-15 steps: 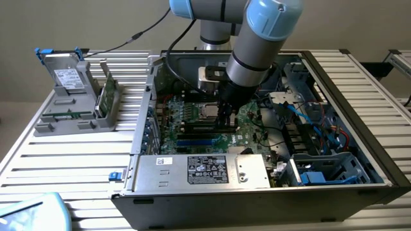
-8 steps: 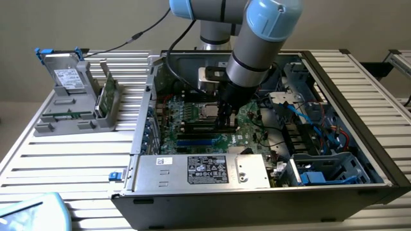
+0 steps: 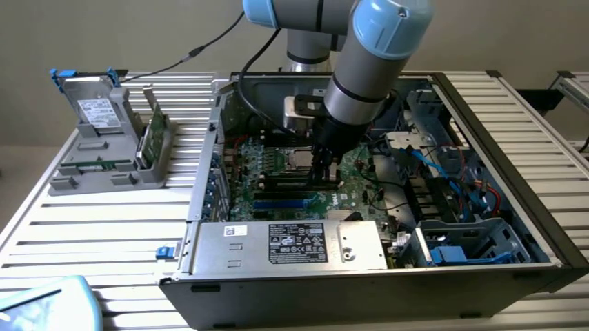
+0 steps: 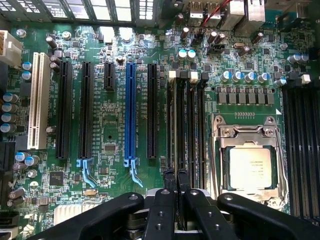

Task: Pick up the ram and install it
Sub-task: 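Insert the ram into the slot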

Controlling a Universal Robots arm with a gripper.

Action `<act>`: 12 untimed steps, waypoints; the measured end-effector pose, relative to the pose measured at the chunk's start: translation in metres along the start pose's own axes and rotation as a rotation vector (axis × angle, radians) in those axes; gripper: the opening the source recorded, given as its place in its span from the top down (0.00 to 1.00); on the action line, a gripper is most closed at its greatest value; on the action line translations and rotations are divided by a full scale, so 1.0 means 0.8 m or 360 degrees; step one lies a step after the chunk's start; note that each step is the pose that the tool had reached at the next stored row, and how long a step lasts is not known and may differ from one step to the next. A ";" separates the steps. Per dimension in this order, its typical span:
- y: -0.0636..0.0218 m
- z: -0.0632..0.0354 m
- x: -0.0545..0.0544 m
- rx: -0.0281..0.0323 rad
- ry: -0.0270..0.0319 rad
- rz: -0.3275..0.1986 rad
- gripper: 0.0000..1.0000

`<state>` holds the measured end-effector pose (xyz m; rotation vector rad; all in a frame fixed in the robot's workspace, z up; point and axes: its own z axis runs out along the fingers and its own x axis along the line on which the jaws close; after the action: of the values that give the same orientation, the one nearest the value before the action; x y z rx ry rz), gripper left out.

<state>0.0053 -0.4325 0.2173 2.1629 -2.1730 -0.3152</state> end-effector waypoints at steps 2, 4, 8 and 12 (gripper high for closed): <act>0.000 0.000 -0.001 0.00000 -0.00001 0.0000 0.87; 0.000 0.000 -0.001 0.00000 -0.00002 0.0000 0.87; 0.000 0.000 -0.001 0.00000 -0.00003 0.0000 0.87; 0.000 0.000 -0.001 0.00000 -0.00003 0.0000 0.87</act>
<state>0.0053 -0.4317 0.2173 2.1631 -2.1731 -0.3154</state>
